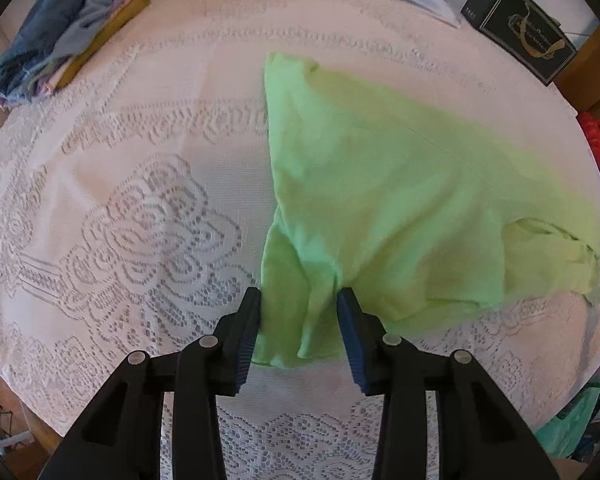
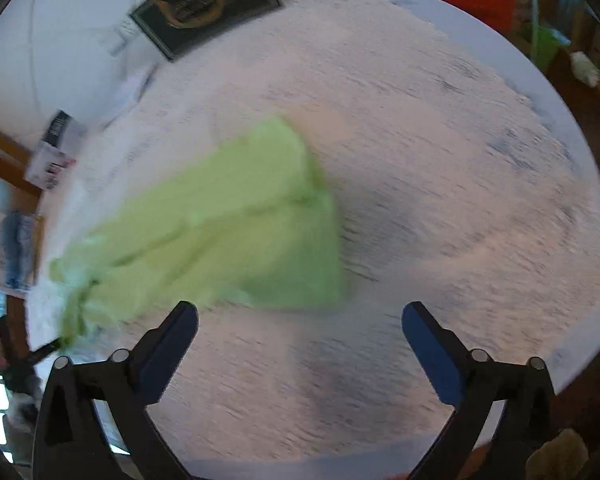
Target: Fold clothes
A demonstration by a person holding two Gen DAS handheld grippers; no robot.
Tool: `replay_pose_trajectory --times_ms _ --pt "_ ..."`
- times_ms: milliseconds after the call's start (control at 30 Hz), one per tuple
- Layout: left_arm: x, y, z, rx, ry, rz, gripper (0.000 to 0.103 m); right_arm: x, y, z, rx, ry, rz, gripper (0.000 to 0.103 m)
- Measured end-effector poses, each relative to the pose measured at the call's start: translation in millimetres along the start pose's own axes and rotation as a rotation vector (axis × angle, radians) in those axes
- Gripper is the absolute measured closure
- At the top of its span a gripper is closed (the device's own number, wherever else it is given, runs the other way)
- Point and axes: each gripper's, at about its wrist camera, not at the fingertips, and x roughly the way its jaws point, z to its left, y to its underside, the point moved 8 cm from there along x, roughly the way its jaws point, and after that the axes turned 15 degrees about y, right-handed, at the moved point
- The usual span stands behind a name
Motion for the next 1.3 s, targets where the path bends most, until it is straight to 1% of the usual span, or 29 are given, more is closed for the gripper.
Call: replay_pose_trajectory --times_ms 100,133,167,233,300,367,400,433,467,500,533,567,600,633,667,733,800,867,900,933,967,1000,1033,1067,1133,1167,1200,1233,1300 --pt "-4 -3 -4 -0.008 0.0 -0.021 0.063 12 -5 18 -0.031 -0.009 0.001 0.001" --pt "-4 -4 -6 -0.009 0.001 -0.026 0.063 16 -7 26 -0.05 -0.007 0.001 0.004" --pt "-3 -4 -8 -0.01 0.001 -0.031 0.063 15 -6 32 -0.078 -0.005 -0.009 0.012" --pt "2 -5 -11 -0.013 -0.005 -0.035 0.062 16 -5 44 -0.137 0.005 -0.026 0.021" --pt "1 -10 -17 -0.031 -0.02 -0.027 0.061 24 -7 61 -0.194 0.02 -0.033 0.022" --pt "5 -9 -17 -0.038 -0.028 -0.033 0.06 38 -2 70 -0.23 0.027 -0.003 0.022" --pt "5 -10 -18 -0.032 -0.035 -0.045 0.056 46 3 73 -0.244 0.032 0.014 0.022" --pt "6 -9 -19 -0.028 -0.036 -0.051 0.051 53 6 73 -0.25 0.039 0.03 0.019" --pt "6 -8 -21 -0.024 -0.036 -0.057 0.047 52 5 75 -0.258 0.04 -0.003 0.016" --pt "8 -8 -24 -0.014 -0.031 -0.059 0.037 54 7 76 -0.266 0.056 -0.003 0.015" --pt "11 -7 -27 0.005 -0.029 -0.053 0.028 55 9 76 -0.263 0.052 -0.009 0.01" --pt "13 -7 -30 0.021 -0.04 -0.044 0.025 55 11 76 -0.26 0.047 -0.015 0.003" --pt "16 -7 -32 0.036 -0.062 -0.036 0.023 55 12 77 -0.249 0.033 -0.032 0.0" --pt "17 -8 -34 0.043 -0.078 -0.031 0.021 56 13 75 -0.245 0.033 -0.04 0.0" --pt "17 -9 -33 0.028 -0.073 -0.033 0.021 57 13 75 -0.244 0.044 -0.034 0.0" --pt "18 -13 -32 -0.005 -0.043 -0.046 0.02 59 13 75 -0.252 0.066 -0.014 0.0" --pt "23 -17 -33 -0.012 -0.023 -0.06 0.018 62 13 80 -0.279 0.08 0.012 0.0" --pt "25 -17 -35 -0.001 -0.002 -0.072 0.008 64 14 83 -0.322 0.095 0.026 0.0" --pt "28 -18 -38 0.01 0.012 -0.072 0.0 65 15 85 -0.346 0.109 0.029 0.0" --pt "31 -19 -40 0.023 0.001 -0.068 0.0 65 15 85 -0.353 0.124 0.032 0.005" --pt "33 -19 -41 0.034 -0.025 -0.057 0.0 61 14 82 -0.338 0.131 0.041 0.021" --pt "34 -19 -43 0.043 -0.034 -0.054 0.0 56 12 79 -0.323 0.137 0.049 0.032" --pt "33 -19 -44 0.05 -0.036 -0.06 0.004 52 11 75 -0.308 0.142 0.058 0.048" --pt "29 -17 -44 0.049 -0.055 -0.068 0.006 41 8 75 -0.293 0.096 0.053 0.05" --pt "22 -14 -45 0.045 -0.092 -0.088 0.012 19 0 73 -0.323 0.072 0.002 0.05" --pt "15 -12 -49 0.035 -0.104 -0.108 0.014 10 -6 71 -0.352 0.077 -0.025 0.05" --pt "9 -11 -54 0.022 -0.104 -0.127 0.021 1 -13 69 -0.376 0.072 -0.052 0.05" --pt "3 -10 -61 0.005 -0.096 -0.142 0.032 -3 -20 68 -0.4 0.06 -0.063 0.05" --pt "-1 -8 -81 -0.043 -0.085 -0.161 0.041 -10 -33 65 -0.449 0.035 -0.084 0.05"
